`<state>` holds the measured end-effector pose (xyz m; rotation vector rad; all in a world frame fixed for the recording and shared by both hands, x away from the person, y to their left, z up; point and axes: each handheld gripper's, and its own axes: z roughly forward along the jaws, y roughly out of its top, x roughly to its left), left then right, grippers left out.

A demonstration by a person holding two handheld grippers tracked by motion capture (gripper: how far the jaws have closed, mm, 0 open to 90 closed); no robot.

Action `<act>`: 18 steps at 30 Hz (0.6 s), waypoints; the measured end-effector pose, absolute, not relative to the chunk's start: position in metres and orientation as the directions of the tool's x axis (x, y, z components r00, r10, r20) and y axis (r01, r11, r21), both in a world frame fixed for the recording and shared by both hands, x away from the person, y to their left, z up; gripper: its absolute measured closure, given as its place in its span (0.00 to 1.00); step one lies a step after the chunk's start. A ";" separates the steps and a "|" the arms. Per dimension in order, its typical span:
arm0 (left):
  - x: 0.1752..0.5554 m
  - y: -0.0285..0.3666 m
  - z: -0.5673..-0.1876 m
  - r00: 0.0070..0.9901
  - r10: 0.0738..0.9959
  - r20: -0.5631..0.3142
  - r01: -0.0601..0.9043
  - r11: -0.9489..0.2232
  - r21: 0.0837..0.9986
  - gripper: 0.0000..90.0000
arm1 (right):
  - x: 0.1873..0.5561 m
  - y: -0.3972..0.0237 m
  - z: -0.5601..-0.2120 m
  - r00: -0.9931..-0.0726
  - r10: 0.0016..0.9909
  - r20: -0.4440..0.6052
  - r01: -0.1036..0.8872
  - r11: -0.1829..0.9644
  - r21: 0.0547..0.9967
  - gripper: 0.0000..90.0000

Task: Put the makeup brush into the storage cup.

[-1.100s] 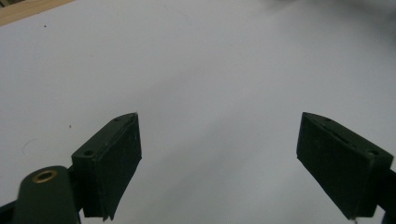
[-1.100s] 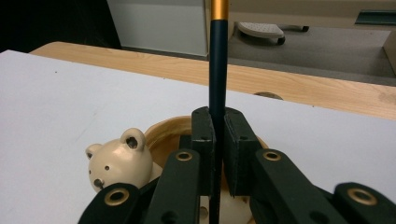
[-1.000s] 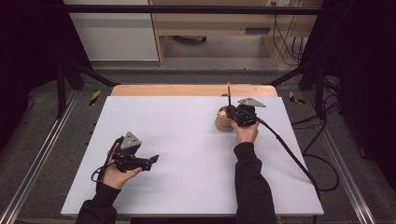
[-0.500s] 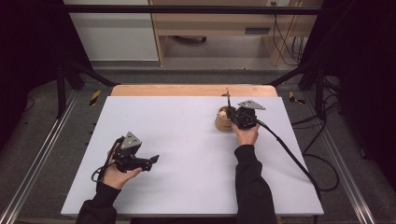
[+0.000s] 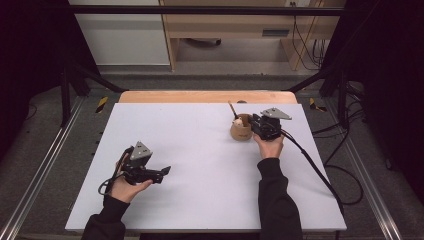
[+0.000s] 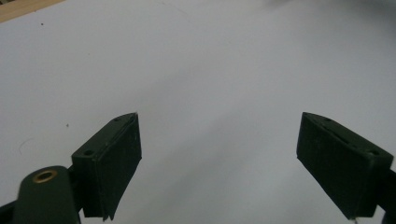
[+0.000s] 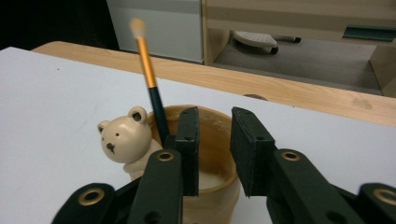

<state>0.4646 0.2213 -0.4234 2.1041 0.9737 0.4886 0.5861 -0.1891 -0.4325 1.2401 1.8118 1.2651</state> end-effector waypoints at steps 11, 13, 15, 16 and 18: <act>0.465 0.219 -0.425 0.636 0.771 0.033 0.483 -0.430 0.763 0.15 | 0.554 -0.196 -0.421 -0.403 0.915 0.005 0.350 0.149 0.925 0.51; 0.465 0.220 -0.425 0.635 0.772 0.031 0.483 -0.428 0.764 0.14 | 0.548 -0.196 -0.419 -0.410 0.912 -0.004 0.347 0.160 0.924 0.48; 0.464 0.219 -0.425 0.632 0.774 0.027 0.485 -0.423 0.765 0.14 | 0.543 -0.196 -0.417 -0.418 0.909 -0.006 0.340 0.163 0.926 0.45; 0.465 0.220 -0.425 0.633 0.774 0.028 0.484 -0.424 0.765 0.14 | 0.540 -0.196 -0.416 -0.421 0.907 0.000 0.337 0.157 0.928 0.44; 0.465 0.220 -0.425 0.631 0.775 0.027 0.485 -0.422 0.766 0.14 | 0.535 -0.196 -0.415 -0.427 0.904 -0.002 0.336 0.161 0.928 0.41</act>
